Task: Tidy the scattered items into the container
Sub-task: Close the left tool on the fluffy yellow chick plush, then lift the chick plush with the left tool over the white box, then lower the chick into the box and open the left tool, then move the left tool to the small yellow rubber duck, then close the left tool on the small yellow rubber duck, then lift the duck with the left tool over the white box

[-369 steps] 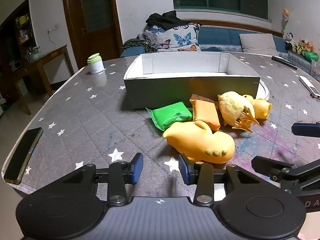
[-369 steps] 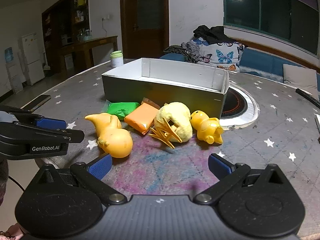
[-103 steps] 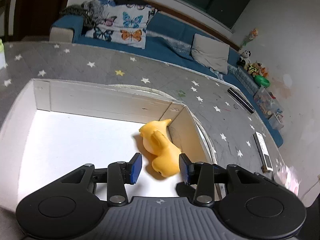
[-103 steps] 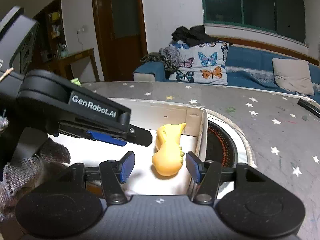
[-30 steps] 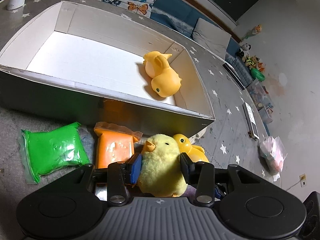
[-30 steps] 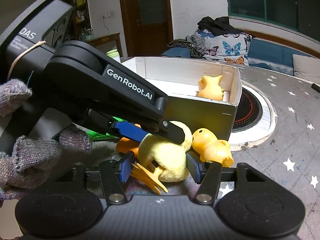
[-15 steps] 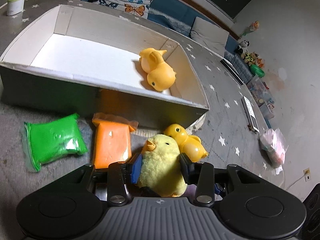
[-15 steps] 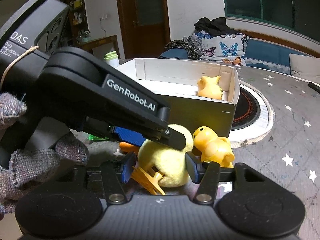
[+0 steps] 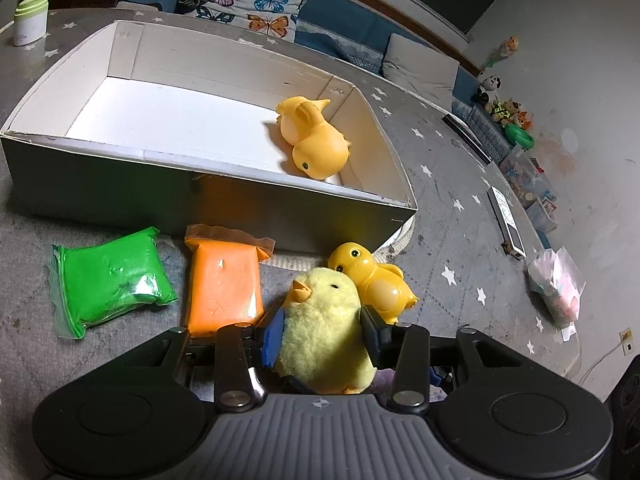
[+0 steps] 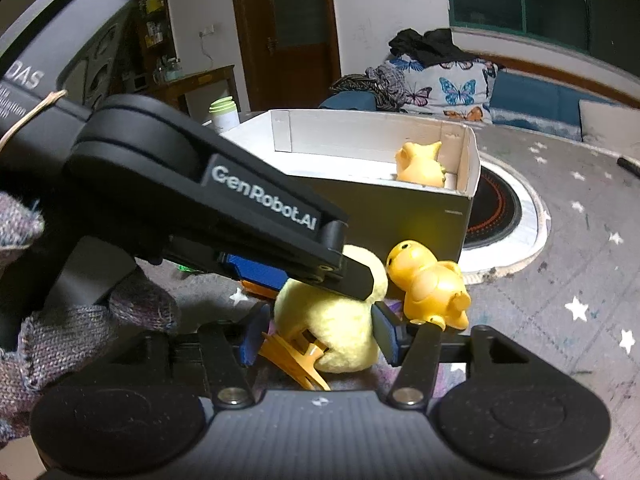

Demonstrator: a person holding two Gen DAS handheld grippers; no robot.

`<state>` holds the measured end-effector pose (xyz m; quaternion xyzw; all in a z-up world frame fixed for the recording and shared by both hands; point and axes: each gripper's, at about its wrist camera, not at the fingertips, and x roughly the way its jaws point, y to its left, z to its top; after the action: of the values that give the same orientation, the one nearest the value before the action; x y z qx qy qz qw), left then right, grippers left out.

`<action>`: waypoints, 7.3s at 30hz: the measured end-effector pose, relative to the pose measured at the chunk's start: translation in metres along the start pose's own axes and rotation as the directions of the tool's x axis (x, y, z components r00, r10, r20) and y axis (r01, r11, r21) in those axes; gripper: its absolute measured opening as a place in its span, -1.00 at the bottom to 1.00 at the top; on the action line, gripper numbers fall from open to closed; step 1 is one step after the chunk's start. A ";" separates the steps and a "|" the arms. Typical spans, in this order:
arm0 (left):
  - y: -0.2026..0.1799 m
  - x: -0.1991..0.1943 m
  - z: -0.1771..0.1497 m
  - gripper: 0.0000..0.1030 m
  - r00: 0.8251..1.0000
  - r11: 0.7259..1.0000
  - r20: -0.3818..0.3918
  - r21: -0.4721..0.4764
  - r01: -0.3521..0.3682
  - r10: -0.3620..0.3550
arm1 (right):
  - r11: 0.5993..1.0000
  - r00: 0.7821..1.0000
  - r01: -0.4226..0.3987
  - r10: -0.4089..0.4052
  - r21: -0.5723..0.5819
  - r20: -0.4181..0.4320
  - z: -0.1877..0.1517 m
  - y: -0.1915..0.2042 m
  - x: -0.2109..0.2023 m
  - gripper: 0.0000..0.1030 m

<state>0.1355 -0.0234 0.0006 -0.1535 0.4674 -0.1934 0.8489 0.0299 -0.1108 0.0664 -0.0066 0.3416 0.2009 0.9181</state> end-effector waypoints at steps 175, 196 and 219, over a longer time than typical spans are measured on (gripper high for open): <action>-0.037 -0.004 0.033 -0.33 0.997 0.992 0.077 0.123 0.003 -0.012 | 0.997 0.998 0.052 -0.054 0.061 0.037 0.026 -0.031 -0.001 -0.34; -0.036 0.001 0.104 -0.34 0.982 0.991 0.184 0.120 -0.054 0.031 | 1.000 0.992 0.026 -0.028 0.017 0.125 0.098 -0.041 0.021 -0.35; -0.006 0.039 0.111 -0.33 0.993 0.997 0.107 0.059 -0.057 0.051 | 0.999 0.999 0.033 -0.034 0.032 0.015 0.096 -0.049 0.073 -0.35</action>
<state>0.2481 -0.0377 0.0317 -0.1244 0.4195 -0.1764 0.8817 0.1581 -0.1147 0.0886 0.0036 0.3374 0.1802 0.9239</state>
